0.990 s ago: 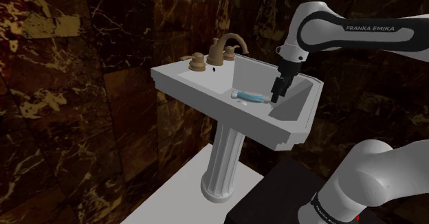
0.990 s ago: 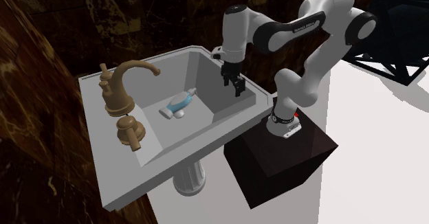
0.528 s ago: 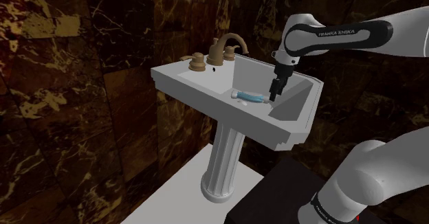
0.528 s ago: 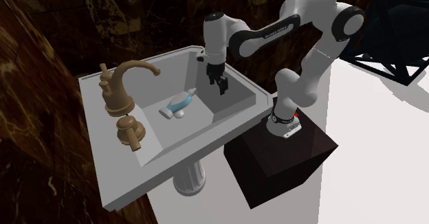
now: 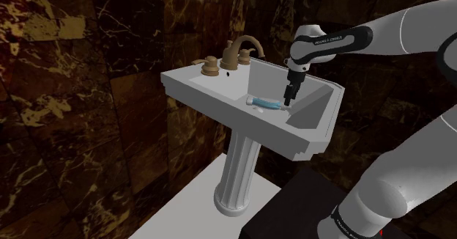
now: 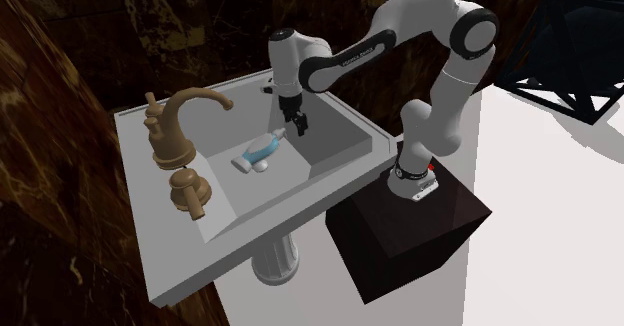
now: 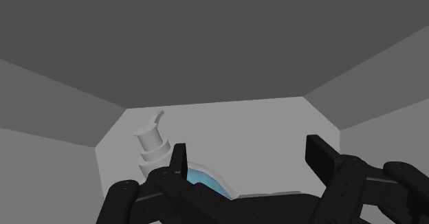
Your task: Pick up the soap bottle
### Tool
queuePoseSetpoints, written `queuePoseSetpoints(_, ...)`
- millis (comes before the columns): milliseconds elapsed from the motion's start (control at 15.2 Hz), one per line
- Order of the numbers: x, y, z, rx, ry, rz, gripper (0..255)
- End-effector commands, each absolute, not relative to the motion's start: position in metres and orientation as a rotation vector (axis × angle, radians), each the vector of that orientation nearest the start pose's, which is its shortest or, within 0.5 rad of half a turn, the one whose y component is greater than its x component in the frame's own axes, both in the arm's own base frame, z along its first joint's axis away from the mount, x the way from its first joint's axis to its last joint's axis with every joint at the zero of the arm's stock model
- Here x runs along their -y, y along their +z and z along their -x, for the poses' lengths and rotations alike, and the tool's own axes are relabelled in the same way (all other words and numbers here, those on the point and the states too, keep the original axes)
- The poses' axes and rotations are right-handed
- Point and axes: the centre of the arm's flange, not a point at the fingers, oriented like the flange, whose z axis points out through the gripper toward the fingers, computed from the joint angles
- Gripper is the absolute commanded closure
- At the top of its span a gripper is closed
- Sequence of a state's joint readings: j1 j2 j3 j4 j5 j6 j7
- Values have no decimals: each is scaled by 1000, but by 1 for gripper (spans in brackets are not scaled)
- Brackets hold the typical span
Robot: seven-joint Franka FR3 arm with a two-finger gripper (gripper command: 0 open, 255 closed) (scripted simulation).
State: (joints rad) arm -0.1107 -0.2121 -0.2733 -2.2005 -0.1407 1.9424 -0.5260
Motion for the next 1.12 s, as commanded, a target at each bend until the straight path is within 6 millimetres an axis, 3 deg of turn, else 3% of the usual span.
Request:
queuePoseSetpoints(0, 217, 456, -461, 342, 138, 3173, 0)
queuePoseSetpoints(330, 261, 435, -494, 381, 166, 3187, 0)
queuePoseSetpoints(924, 261, 395, -494, 381, 166, 3187, 0)
queuePoseSetpoints(990, 261, 394, -494, 381, 166, 3187, 255)
queuePoseSetpoints(1056, 261, 394, -494, 381, 166, 3187, 255)
